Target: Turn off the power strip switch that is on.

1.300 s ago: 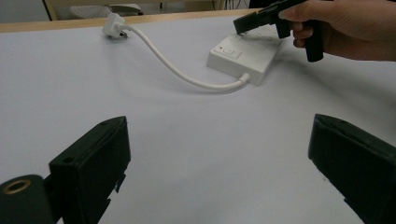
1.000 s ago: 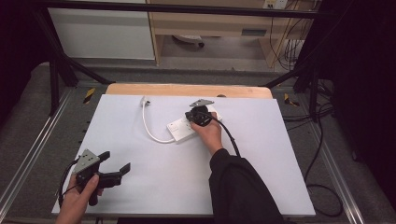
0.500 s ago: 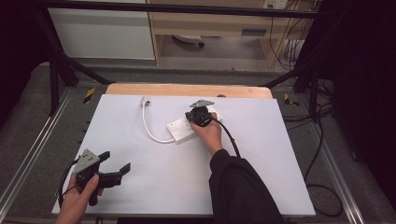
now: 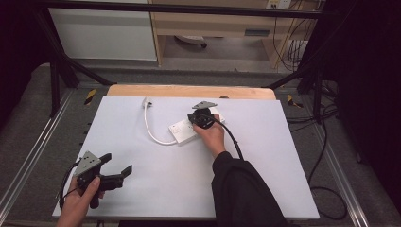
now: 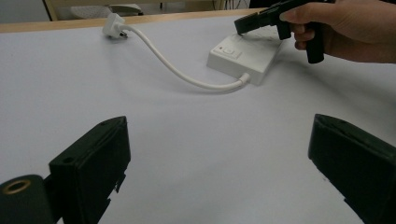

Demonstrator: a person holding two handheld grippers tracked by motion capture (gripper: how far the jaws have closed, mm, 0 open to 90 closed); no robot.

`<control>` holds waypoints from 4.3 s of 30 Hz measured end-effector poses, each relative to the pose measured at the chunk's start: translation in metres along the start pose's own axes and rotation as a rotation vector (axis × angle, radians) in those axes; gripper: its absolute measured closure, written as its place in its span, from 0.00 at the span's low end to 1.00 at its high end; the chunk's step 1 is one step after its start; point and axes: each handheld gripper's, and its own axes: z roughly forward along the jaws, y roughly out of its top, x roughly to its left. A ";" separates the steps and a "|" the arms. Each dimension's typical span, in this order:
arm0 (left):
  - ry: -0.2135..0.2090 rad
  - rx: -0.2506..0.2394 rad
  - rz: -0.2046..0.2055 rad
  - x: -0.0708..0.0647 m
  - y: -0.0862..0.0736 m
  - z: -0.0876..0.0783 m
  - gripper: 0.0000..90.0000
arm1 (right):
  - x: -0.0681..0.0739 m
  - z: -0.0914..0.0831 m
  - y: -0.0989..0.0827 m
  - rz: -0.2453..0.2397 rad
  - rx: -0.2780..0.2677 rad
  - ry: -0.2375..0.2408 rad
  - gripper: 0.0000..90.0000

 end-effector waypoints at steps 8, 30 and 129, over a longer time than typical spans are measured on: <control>0.001 0.000 0.002 0.000 0.000 0.000 0.06 | 0.000 0.000 0.000 0.000 -0.002 -0.002 1.00; -0.001 0.001 -0.001 0.000 0.000 0.000 0.06 | 0.000 0.000 0.000 0.005 -0.001 -0.002 1.00; 0.003 -0.001 0.000 0.001 0.000 0.000 0.06 | -0.006 -0.031 0.014 0.024 -0.052 -0.021 0.99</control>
